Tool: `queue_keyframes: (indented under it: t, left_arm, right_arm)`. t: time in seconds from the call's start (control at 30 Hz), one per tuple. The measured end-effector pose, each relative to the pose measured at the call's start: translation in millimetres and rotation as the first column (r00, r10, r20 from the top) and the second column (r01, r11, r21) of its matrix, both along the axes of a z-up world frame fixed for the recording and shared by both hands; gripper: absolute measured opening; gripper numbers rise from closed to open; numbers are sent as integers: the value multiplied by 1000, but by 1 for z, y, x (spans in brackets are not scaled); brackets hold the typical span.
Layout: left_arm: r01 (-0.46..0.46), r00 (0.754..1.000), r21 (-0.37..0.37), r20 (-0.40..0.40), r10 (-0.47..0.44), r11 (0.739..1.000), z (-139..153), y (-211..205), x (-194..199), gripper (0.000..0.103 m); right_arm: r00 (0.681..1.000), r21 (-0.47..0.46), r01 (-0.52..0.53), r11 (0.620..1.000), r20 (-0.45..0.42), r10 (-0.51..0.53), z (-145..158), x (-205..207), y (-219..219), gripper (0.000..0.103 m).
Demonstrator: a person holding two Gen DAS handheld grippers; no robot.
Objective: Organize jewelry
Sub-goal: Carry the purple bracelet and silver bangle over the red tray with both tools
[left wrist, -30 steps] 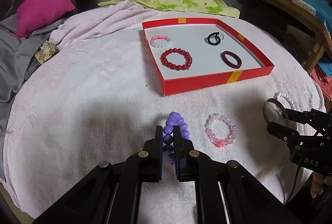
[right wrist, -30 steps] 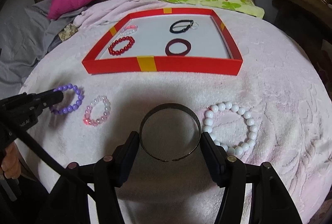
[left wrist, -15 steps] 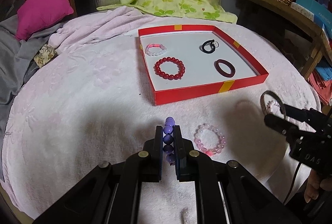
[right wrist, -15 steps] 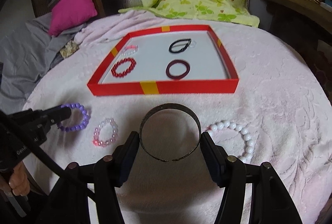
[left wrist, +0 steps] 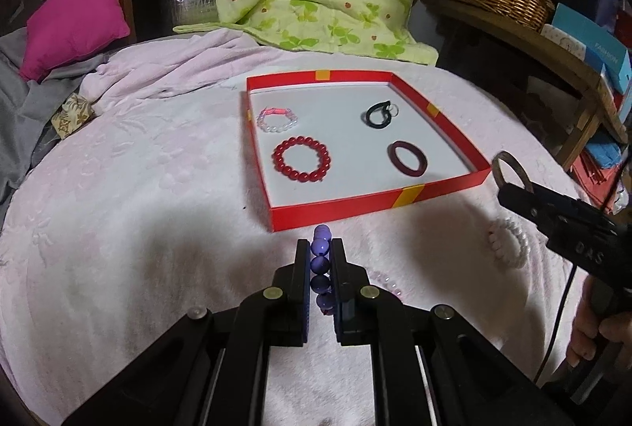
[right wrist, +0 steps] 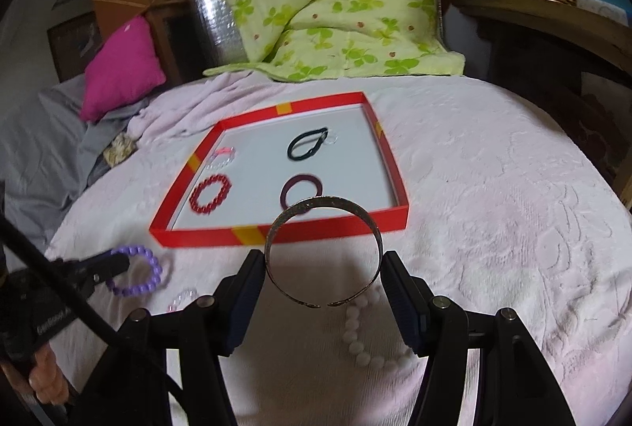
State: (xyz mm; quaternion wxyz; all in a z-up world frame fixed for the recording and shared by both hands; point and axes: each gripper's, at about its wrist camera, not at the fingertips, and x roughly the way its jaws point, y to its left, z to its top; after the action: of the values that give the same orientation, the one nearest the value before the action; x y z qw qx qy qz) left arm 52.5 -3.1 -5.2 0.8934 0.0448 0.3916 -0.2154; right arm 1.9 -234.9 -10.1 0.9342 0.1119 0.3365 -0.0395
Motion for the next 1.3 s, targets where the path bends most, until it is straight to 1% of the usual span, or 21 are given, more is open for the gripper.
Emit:
queue_keyframes:
  t: [0.13,0.27,0.37,0.5,0.6,0.67,0.7,0.83,0.87,0.93,1.0,1.07,1.2,1.3]
  left_arm:
    - [5,1000,-16,5,-5,1000,1,-1,1,9]
    - [11,1000,-15,7,-11,1000,0,-5,0,10]
    - [21,1000,-12,9,-21,1000,-1,-8,0,10]
    - [25,1000,-17,12,-24,1000,-1,-9,0,10]
    - [30,999,-46,36,-28,999,7,-8,2,9]
    - [25,999,-71,47,-22,997,13,-7,6,9]
    - [20,999,-100,45,-15,995,17,-6,12,9]
    - [-4,1000,-156,28,8,988,28,-10,37,9]
    - [-4,1000,-166,22,8,986,30,-13,45,9]
    - [3,1000,-165,17,0,986,32,-22,60,9]
    - [-1,1000,-143,-1,1,990,33,-35,81,9]
    - [9,1000,-153,-18,-12,988,31,-45,98,9]
    - [19,998,-167,-61,-29,986,24,-62,126,10]
    - [18,993,-167,-110,-37,986,12,-73,147,10]
  right_arm:
    - [1000,2,9,1000,25,-9,5,11,-4,63]
    - [1000,70,15,997,17,-16,5,26,-10,63]
    - [1000,93,16,996,19,-18,4,40,-9,63]
    - [1000,129,-10,992,16,8,-1,66,-10,63]
    - [1000,162,-15,987,1,15,-7,81,-14,63]
    - [1000,202,-22,979,-15,25,-10,92,-21,63]
    - [1000,220,-22,975,-17,26,-10,96,-24,63]
    - [999,258,-3,966,-32,11,-7,115,-35,63]
    - [999,288,2,958,-44,11,-9,121,-38,63]
    - [998,329,5,944,-54,13,-10,129,-43,64]
    - [998,336,12,942,-66,11,-12,135,-45,64]
    - [996,347,39,937,-92,-8,-16,141,-48,64]
    - [993,372,75,925,-117,-34,-22,151,-56,64]
    - [991,379,89,921,-131,-42,-25,158,-58,64]
